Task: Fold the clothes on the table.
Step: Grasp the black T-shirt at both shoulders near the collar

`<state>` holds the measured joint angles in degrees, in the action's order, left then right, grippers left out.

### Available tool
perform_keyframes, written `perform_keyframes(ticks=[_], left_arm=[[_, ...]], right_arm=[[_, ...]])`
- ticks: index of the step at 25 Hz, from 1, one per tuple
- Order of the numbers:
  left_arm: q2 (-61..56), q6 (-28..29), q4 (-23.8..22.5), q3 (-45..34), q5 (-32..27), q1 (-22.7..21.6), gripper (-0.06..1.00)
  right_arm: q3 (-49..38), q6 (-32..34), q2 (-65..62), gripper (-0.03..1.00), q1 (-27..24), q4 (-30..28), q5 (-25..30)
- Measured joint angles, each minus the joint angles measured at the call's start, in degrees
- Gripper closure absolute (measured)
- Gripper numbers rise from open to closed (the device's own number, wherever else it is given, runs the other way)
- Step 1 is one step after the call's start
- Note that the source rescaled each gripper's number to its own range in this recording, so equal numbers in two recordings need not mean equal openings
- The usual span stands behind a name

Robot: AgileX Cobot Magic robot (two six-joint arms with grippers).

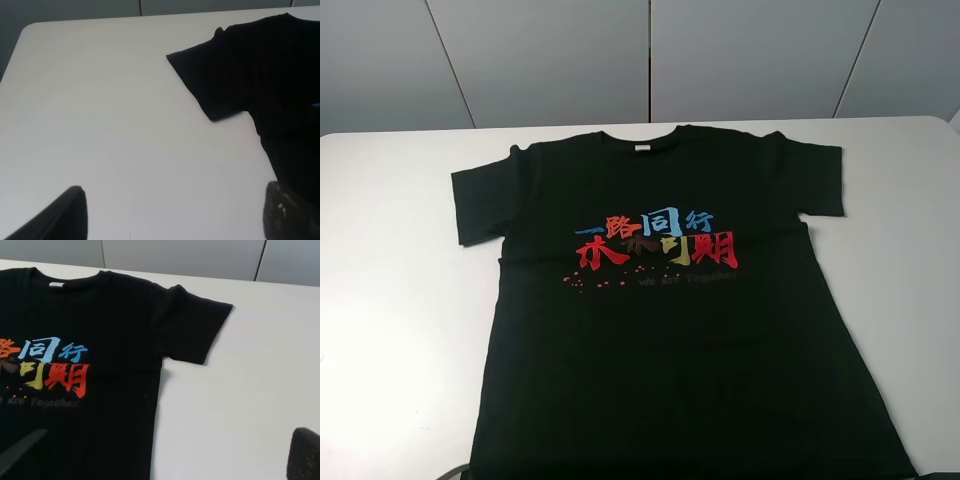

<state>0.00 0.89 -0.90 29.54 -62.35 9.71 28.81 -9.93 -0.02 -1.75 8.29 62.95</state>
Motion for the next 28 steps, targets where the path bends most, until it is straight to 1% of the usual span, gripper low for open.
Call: perform_keyframes(ticks=[28], left_arm=[[0.0, 0.0, 0.0, 0.0, 0.0, 0.0, -0.02]], right_arm=[[0.0, 0.0, 0.0, -0.03, 0.0, 0.0, 0.0]])
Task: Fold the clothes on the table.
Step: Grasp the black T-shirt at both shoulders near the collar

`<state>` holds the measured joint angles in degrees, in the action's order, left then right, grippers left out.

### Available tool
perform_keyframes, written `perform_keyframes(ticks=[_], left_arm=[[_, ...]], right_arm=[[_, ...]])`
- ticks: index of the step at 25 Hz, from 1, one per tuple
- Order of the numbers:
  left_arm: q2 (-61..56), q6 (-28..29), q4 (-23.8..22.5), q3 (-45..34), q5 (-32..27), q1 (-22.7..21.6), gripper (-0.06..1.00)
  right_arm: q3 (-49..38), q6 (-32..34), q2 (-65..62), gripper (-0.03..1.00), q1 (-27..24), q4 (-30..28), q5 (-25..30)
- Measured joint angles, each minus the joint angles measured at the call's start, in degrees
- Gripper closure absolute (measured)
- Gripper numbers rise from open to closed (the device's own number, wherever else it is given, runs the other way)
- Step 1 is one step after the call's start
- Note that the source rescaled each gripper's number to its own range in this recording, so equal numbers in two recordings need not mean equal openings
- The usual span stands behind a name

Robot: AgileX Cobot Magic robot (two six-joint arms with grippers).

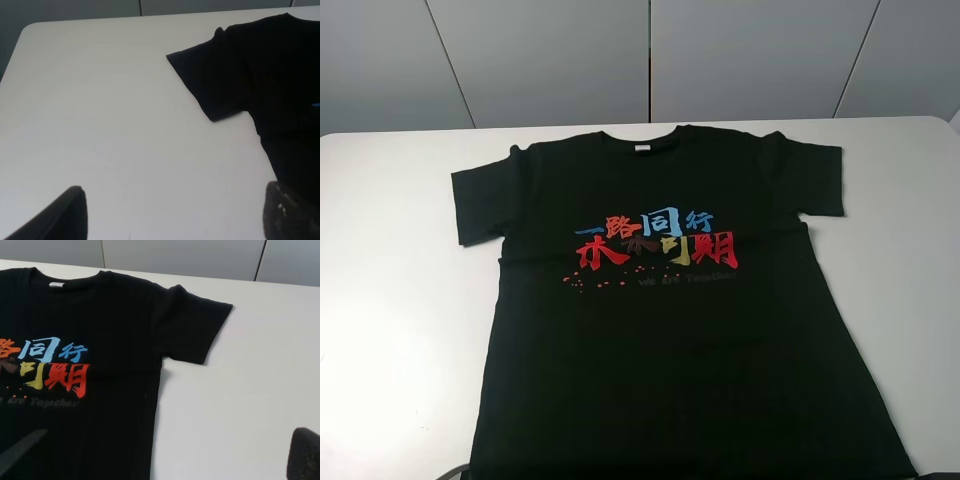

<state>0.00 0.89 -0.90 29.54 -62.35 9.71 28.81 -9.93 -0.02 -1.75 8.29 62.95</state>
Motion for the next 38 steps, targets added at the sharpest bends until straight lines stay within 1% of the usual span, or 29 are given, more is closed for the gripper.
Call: perform_keyframes(ticks=[26, 38], left_arm=[[0.0, 0.0, 0.0, 0.0, 0.0, 0.0, -0.02], [0.0, 0.0, 0.9, 0.0, 0.0, 0.0, -0.02]], right_arm=[[0.0, 0.0, 0.0, -0.03, 0.0, 0.0, 0.0], [0.0, 0.0, 0.0, -0.03, 0.0, 0.0, 0.0]])
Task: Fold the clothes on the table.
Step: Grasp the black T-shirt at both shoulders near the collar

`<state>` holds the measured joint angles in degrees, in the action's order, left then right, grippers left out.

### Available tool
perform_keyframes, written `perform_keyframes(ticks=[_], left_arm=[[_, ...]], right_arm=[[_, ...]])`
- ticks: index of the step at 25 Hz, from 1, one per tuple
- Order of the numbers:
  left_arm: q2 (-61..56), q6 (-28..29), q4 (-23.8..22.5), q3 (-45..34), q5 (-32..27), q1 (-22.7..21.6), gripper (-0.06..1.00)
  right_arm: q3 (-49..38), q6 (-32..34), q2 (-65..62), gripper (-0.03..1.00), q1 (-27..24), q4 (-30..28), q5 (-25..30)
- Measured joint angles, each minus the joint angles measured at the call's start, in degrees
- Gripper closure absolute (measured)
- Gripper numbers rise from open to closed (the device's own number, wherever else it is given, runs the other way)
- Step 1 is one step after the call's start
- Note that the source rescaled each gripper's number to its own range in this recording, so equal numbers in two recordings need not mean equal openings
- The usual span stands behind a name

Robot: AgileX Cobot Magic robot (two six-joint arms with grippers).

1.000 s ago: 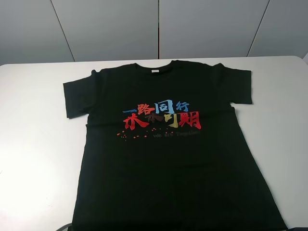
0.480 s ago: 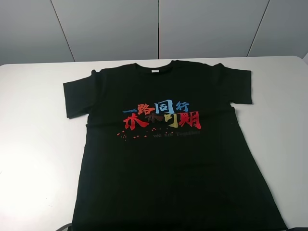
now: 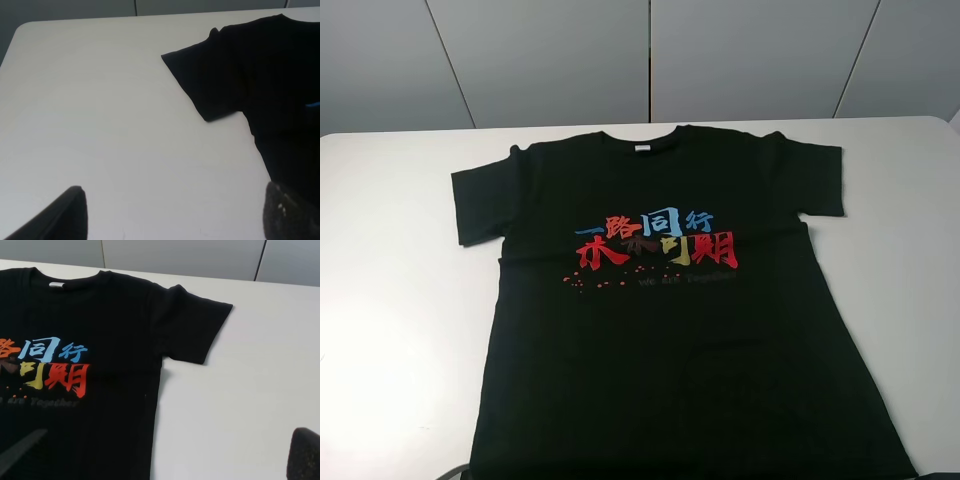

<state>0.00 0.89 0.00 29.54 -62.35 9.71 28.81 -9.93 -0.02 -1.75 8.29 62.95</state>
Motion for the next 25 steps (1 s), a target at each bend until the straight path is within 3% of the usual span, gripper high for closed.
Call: perform_keyframes(ticks=[11, 15, 20, 25], left_arm=[[0.12, 0.0, 0.0, 0.25, 0.57, 0.0, -0.02], [5.73, -0.89, 0.0, 2.31, 1.68, 0.0, -0.02], [18.24, -5.25, 0.48, 7.55, 7.22, 0.0, -0.02], [33.68, -15.09, 6.33, 14.09, 7.63, 0.0, -0.02]], right_arm=[[0.39, 0.45, 0.0, -0.03, 0.0, 0.0, -0.1], [3.17, 0.82, 0.0, -0.03, 0.0, -1.13, -1.83], [7.18, 0.83, 8.76, -0.03, 0.0, -2.58, -5.31], [11.16, -3.49, 23.45, -0.03, 0.0, 3.17, -7.77]])
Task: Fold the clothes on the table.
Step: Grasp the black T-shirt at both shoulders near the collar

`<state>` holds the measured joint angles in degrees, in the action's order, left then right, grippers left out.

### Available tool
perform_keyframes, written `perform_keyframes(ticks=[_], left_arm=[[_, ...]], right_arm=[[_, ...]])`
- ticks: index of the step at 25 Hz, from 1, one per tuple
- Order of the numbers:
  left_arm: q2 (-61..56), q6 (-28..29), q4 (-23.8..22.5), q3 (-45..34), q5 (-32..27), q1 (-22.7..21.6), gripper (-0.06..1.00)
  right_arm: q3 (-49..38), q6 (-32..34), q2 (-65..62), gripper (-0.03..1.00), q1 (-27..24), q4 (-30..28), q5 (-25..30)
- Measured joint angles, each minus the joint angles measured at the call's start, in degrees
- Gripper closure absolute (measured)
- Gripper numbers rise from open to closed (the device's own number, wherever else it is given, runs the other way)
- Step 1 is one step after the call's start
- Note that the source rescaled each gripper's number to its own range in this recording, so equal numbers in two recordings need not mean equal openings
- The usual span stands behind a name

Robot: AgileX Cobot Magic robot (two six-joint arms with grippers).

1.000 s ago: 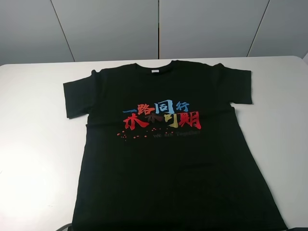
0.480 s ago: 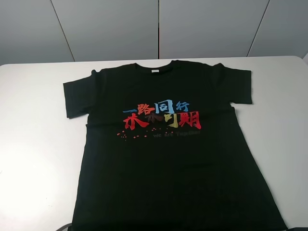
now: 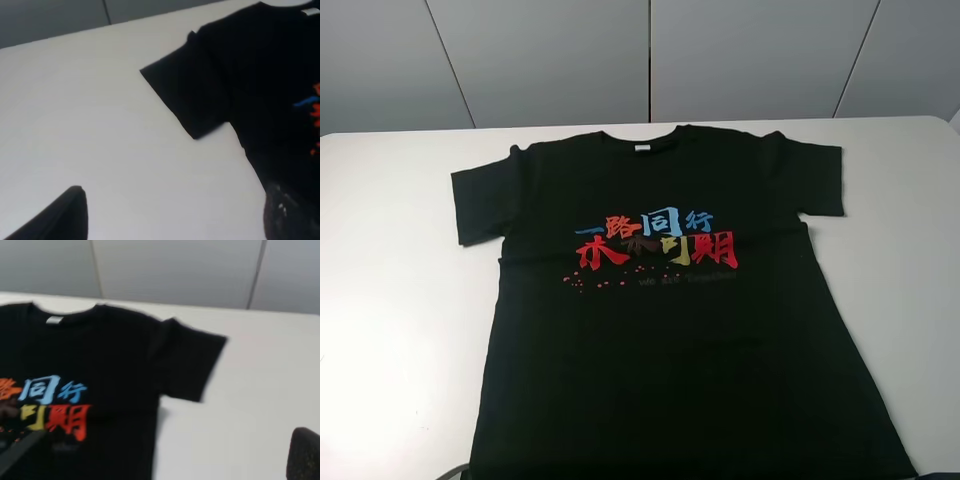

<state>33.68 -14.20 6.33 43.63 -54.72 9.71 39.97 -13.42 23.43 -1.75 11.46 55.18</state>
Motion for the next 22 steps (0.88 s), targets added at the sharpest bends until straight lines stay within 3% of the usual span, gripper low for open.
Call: perform_keyframes(ticks=[4, 8, 14, 17, 22], left_arm=[[12.34, -7.41, 2.95, 5.66, -1.39, 0.0, -0.02], [23.48, -11.63, 3.18, 12.39, -3.97, 0.81, -0.02], [36.13, -17.95, 2.33, 16.27, -1.16, 7.24, -0.02], [41.55, -18.84, 0.9, 16.62, 0.14, 11.83, -0.02], [52.42, -20.25, -1.56, 17.42, 0.72, 18.12, -0.02]], right_arm=[[3.7, -11.02, 12.26, -0.03, 0.0, 5.98, -0.37], [9.68, -16.21, 24.95, -0.03, -0.13, 10.56, -0.52], [17.94, -29.47, 42.57, -0.03, -0.28, 13.44, 0.67], [19.47, -32.06, 48.96, -0.03, -0.15, 13.58, 1.5], [19.72, -38.5, 56.64, -0.03, 4.7, 10.99, 1.5]])
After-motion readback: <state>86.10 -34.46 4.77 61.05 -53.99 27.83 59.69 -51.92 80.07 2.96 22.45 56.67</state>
